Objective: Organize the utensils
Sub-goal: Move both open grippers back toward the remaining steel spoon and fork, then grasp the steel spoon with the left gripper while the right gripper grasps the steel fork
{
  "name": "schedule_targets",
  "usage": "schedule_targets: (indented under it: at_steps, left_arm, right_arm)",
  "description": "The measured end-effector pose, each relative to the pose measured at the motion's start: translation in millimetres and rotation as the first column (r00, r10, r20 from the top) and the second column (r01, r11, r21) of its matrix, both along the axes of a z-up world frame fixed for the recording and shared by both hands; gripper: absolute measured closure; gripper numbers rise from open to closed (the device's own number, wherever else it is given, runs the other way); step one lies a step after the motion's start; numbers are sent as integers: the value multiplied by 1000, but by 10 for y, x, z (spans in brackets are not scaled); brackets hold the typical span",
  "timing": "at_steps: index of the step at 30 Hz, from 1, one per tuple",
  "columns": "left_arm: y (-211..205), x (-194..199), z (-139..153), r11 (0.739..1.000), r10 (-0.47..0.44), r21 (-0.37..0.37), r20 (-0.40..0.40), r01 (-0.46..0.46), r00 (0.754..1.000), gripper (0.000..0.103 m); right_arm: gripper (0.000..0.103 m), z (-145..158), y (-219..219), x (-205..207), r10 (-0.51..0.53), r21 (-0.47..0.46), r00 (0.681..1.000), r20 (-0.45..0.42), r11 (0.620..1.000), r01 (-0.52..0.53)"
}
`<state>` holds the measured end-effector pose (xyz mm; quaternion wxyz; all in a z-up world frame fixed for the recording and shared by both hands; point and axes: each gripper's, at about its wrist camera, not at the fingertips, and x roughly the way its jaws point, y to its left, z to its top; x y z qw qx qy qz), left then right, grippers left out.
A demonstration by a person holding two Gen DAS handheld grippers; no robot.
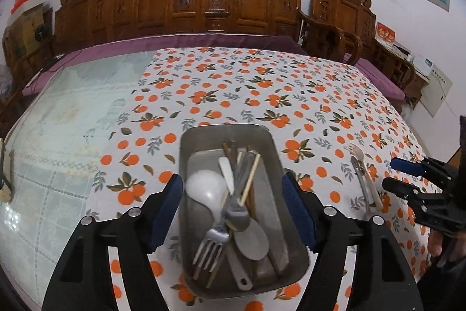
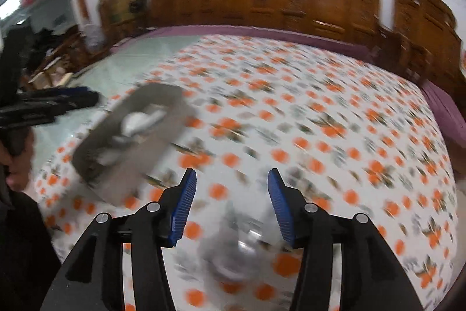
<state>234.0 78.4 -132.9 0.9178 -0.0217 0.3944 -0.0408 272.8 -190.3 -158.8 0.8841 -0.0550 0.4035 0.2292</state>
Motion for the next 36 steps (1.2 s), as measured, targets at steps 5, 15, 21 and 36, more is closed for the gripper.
schedule_targets:
  at_steps: [5, 15, 21, 36]
  left_arm:
    - [-178, -17, -23, 1000, -24, 1, 11, 24, 1000, 34]
    - [-519, -51, -121, 995, -94, 40, -3, 94, 996, 34]
    - [-797, -139, -200, 990, -136, 40, -9, 136, 991, 34]
    - [-1516, -279, -471, 963, -242, 99, -96, 251, 966, 39]
  right_arm:
    - [50, -274, -302, 91, -84, -17, 995, -59, 996, 84]
    - [68, -515, -266, 123, -58, -2, 990, -129, 998, 58]
    - [88, -606, -171, 165, -39, -82, 987, -156, 996, 27]
    - [98, -508, -800, 349, -83, -148, 990, -116, 987, 66]
